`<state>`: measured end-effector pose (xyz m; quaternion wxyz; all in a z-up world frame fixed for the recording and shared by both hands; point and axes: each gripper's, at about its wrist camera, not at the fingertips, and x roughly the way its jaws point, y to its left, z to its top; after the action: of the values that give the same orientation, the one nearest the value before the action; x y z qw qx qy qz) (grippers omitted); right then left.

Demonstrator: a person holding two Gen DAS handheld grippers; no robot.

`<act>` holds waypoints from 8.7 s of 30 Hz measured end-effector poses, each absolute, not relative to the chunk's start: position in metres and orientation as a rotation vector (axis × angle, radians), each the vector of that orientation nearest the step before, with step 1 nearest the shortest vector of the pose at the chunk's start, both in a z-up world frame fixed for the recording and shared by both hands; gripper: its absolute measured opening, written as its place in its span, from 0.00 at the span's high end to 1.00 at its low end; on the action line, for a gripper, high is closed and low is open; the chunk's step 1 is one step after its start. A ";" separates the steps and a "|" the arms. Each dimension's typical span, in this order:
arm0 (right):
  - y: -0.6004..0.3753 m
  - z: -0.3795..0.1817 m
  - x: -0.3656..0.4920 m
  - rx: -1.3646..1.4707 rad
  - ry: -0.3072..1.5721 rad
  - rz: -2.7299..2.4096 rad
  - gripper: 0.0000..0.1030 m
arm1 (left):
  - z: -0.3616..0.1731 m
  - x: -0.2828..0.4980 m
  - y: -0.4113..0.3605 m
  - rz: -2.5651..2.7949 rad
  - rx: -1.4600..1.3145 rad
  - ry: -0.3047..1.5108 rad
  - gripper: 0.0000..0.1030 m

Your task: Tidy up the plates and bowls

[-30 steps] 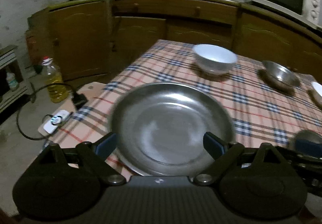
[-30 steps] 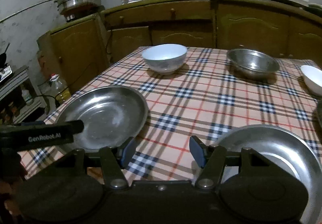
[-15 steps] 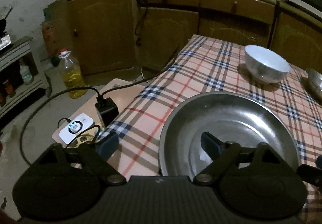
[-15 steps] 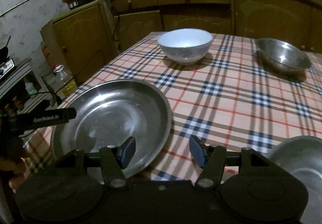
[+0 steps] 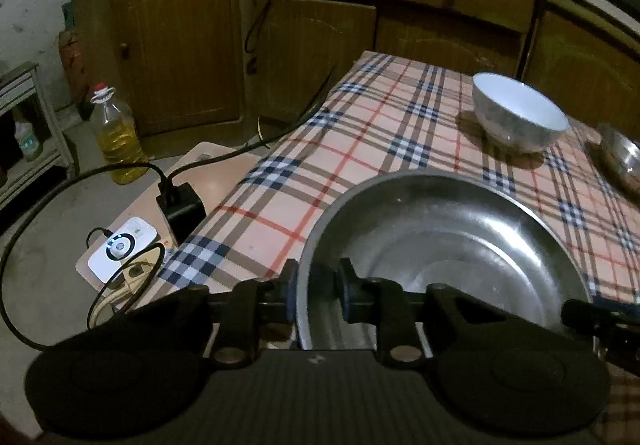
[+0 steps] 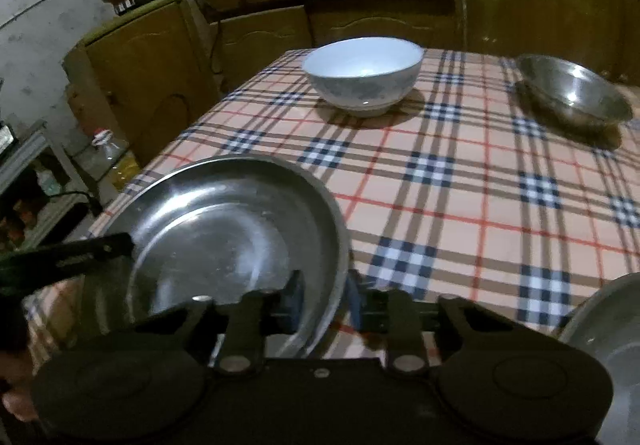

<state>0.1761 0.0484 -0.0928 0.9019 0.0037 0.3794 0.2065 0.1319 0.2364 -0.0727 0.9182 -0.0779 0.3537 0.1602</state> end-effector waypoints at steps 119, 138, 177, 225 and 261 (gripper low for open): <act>-0.235 -0.072 0.068 0.130 0.580 -0.005 0.73 | -0.073 0.106 0.003 -0.082 0.010 0.725 0.56; -0.332 -0.038 0.083 0.175 0.484 -0.169 0.54 | -0.027 0.136 -0.066 -0.225 -0.001 0.670 0.33; -0.449 -0.089 0.189 0.372 0.694 -0.215 0.89 | -0.084 0.253 -0.221 -0.353 0.126 0.882 0.78; -0.340 0.006 0.060 0.277 0.492 -0.146 0.88 | 0.003 0.129 -0.125 -0.301 0.132 0.662 0.79; -0.270 -0.017 0.067 0.206 0.583 -0.051 0.87 | -0.020 0.115 -0.062 -0.205 0.091 0.731 0.79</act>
<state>0.0669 -0.2695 -0.0165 0.9523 0.1012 0.2869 -0.0253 0.1150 -0.0620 -0.0204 0.9277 0.0446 0.3569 -0.0999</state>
